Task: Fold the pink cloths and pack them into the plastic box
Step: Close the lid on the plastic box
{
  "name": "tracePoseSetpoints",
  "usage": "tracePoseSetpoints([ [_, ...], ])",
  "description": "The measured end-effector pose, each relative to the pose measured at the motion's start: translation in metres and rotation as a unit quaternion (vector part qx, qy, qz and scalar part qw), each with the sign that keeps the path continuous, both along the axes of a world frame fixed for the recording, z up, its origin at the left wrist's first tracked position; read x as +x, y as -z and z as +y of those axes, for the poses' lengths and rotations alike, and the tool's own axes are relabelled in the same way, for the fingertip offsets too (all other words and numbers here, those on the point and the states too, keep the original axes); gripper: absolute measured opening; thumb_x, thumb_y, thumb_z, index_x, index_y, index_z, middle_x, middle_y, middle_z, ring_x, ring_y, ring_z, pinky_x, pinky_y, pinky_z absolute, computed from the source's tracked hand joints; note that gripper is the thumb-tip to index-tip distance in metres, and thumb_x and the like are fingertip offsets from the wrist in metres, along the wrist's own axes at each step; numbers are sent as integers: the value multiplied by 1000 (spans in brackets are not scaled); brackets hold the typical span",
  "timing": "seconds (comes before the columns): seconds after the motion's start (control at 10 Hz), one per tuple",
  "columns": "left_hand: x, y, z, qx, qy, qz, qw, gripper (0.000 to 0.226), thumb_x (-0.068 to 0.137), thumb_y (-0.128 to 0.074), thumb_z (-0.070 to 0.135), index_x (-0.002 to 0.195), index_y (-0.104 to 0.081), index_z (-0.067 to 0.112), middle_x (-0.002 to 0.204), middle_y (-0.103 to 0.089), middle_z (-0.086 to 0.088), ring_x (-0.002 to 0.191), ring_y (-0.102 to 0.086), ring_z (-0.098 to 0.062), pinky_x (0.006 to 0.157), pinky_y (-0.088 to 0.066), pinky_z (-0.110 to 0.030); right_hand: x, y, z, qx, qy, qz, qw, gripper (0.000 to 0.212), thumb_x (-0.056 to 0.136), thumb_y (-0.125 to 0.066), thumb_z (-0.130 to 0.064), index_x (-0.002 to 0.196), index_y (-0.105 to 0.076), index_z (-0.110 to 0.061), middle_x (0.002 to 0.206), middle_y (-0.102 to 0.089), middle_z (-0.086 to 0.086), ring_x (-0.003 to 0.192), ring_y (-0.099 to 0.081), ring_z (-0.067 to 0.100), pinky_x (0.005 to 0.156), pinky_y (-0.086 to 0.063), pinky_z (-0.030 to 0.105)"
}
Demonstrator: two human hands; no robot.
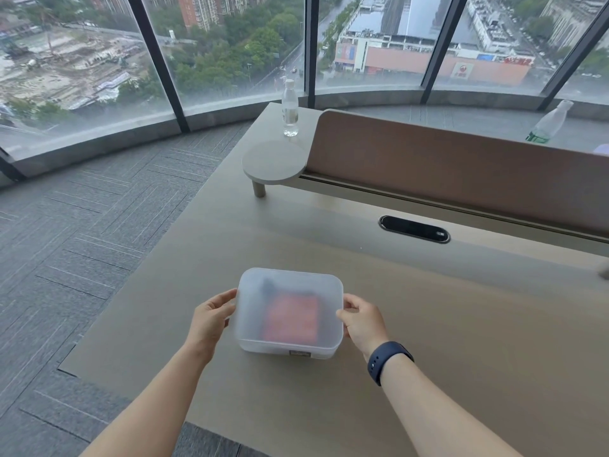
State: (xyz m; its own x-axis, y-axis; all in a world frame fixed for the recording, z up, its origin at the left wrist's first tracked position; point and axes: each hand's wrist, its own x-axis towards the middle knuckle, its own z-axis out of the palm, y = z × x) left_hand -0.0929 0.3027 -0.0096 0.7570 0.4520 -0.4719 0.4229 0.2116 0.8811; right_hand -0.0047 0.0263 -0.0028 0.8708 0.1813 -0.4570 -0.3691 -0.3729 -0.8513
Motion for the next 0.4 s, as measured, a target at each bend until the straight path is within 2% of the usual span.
tracePoseSetpoints([
  [0.1, 1, 4, 1, 4, 1, 1, 1000, 38, 65, -68, 16, 102, -73, 24, 102, -75, -1, 85, -60, -23, 85, -45, -39, -1, 1, 0, -9, -4, -5, 1000, 37, 76, -55, -9, 97, -70, -36, 99, -71, -9, 91, -68, 18, 84, -56, 43],
  [0.3, 0, 9, 0, 14, 11, -16, 1000, 37, 74, -71, 17, 111, -69, 19, 106, -73, -1, 88, -66, -20, 78, -50, -32, -3, 11, -4, -22, -12, -23, 999, 45, 77, -55, -5, 111, -65, -33, 106, -65, -14, 99, -65, 18, 91, -53, 44],
  [0.4, 1, 13, -3, 43, 10, -18, 999, 27, 86, -64, 12, 111, -68, 21, 110, -71, 2, 97, -65, -19, 76, -47, -29, -6, 16, -4, -8, -7, -25, 1000, 42, 79, -58, -13, 106, -62, -44, 108, -65, -14, 100, -65, 22, 91, -53, 46],
])
